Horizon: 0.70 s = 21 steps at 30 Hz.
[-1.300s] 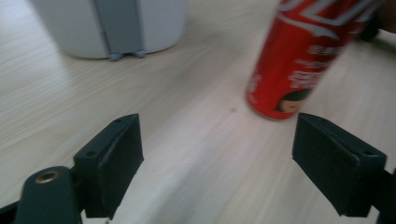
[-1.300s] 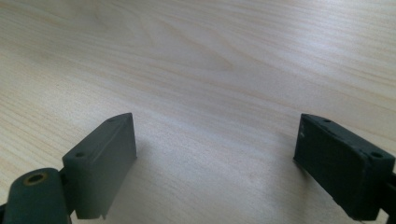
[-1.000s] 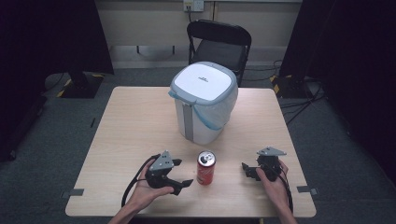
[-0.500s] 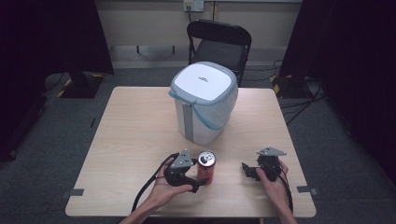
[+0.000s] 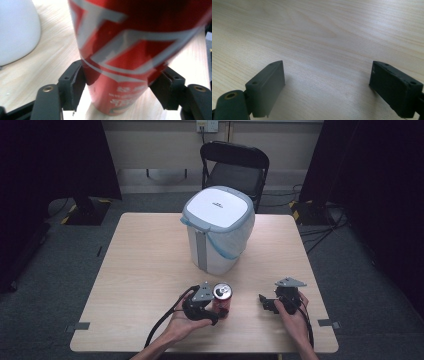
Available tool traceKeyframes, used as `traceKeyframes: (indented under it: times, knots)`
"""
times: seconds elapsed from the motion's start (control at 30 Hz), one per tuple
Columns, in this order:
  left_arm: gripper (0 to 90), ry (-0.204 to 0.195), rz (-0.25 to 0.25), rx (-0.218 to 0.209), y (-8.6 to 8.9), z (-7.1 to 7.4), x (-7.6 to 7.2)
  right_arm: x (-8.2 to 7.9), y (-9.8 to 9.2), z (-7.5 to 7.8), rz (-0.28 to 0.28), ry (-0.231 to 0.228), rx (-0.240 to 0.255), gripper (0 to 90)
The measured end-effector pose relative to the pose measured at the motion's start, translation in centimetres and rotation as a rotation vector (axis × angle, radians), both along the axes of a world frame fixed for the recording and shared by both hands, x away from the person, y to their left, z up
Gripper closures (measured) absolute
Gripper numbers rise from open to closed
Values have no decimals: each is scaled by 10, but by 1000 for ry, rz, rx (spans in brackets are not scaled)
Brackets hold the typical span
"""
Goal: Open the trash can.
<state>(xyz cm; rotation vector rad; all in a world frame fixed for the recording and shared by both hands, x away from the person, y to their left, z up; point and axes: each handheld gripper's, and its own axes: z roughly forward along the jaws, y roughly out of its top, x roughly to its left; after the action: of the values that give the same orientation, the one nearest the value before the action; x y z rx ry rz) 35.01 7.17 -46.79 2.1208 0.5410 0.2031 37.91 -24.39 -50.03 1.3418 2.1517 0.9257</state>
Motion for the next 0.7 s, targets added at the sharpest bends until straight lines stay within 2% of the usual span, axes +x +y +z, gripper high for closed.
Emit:
traceKeyframes:
  times: [0.03, 0.07, 0.13, 0.3, 0.33, 0.4, 0.43, 0.47, 0.53, 0.57, 0.6, 0.63, 0.67, 0.7]
  knots:
    - [332, 0, 0, 0, 0, 0, 0, 0, 0, 0, 0, 0, 0, 113]
    - [336, -11, 24, -9, 7, 3, 2, 0, 0, 0, 0, 0, 0, 113]
    - [337, -9, 56, -33, 16, 4, 3, 0, 0, 0, 0, 0, 0, 113]
    - [337, -7, 104, -49, 32, 9, 7, 0, 0, 0, 0, 0, 0, 113]
    - [338, -8, 128, -47, 42, 12, 10, 0, 0, 0, 0, 0, 0, 112]
    - [338, 6, 165, -77, 57, 13, 15, 0, 0, 0, 0, 0, 0, 113]
    - [338, 6, 165, -77, 57, 13, 15, 0, 0, 0, 0, 0, 0, 113]
    - [338, -14, 196, -67, 67, 14, 18, 0, 0, 0, 0, 0, 0, 113]
    - [338, -1, 238, -80, 89, 16, 23, 0, 0, 0, 0, 0, 0, 113]
    - [338, -1, 238, -80, 89, 16, 23, 0, 0, 0, 0, 0, 0, 113]
    - [338, -21, 269, -56, 102, 17, 25, 0, 0, 0, 0, 0, 0, 112]
    - [339, -21, 269, -56, 102, 17, 25, 0, 0, 0, 0, 0, 0, 112]
    - [339, -26, 282, -46, 109, 18, 26, 0, 0, 0, 0, 0, 0, 113]
    - [339, -33, 316, -32, 122, 18, 29, 0, 0, 0, 0, 0, 0, 113]
